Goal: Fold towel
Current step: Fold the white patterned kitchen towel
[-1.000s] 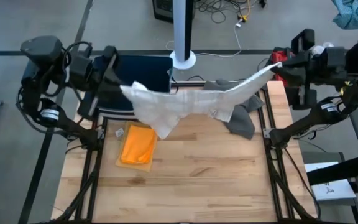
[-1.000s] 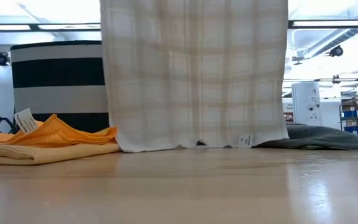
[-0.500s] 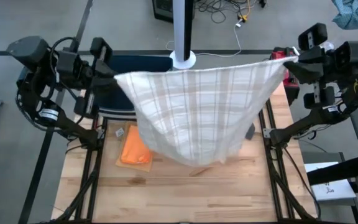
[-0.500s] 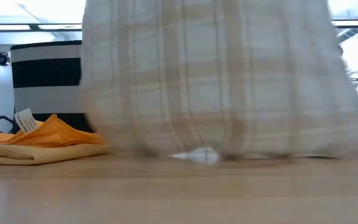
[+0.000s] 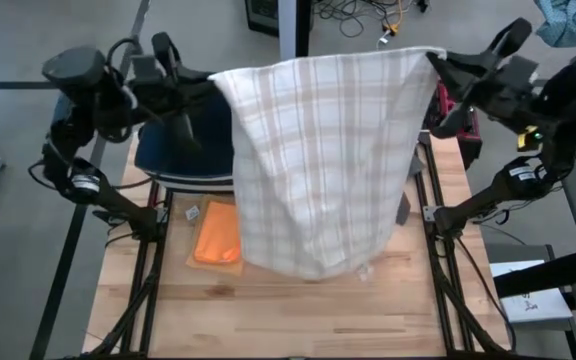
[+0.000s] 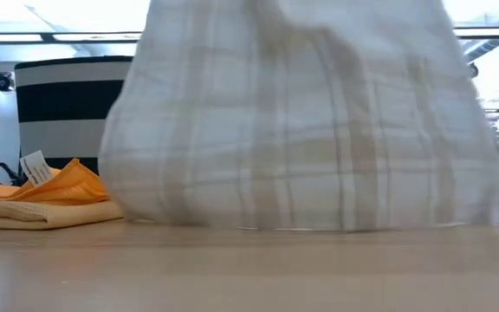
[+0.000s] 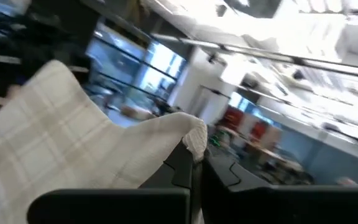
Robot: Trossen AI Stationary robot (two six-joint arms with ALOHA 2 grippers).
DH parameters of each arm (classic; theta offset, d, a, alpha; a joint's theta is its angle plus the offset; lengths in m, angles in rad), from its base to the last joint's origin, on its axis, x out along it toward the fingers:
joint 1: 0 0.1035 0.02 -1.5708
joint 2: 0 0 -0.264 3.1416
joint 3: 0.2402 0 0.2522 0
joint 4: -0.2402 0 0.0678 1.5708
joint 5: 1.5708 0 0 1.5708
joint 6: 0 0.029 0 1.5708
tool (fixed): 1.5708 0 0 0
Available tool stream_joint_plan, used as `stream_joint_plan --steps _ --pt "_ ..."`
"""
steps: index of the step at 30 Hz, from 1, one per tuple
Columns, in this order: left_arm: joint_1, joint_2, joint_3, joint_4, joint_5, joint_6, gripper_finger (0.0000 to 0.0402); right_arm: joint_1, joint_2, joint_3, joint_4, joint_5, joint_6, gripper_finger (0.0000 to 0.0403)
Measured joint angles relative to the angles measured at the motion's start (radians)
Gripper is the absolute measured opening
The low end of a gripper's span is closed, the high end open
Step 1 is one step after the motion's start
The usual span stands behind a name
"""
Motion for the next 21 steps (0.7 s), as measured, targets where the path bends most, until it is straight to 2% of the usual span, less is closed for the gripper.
stream_joint_plan --steps 5,8,12,16,21 --pt "0.022 0.008 0.000 0.035 0.000 -0.001 0.0000 0.000 -0.007 0.002 0.022 0.075 -0.043 0.0002" --pt "0.022 -0.004 0.000 0.055 0.009 -0.020 0.0000 0.000 -0.023 0.003 0.010 0.091 -0.014 0.0002" --pt "0.014 -0.016 0.000 0.021 0.135 -0.062 0.0000 0.000 -0.051 0.002 -0.069 0.065 0.072 0.0002" --pt "0.000 -0.018 0.000 -0.007 0.275 -0.088 0.0000 0.001 -0.079 0.002 -0.171 -0.039 0.213 0.0002" --pt "-0.038 -0.023 0.000 -0.042 0.420 -0.107 0.0000 0.001 -0.107 0.002 -0.265 -0.251 0.359 0.0002"
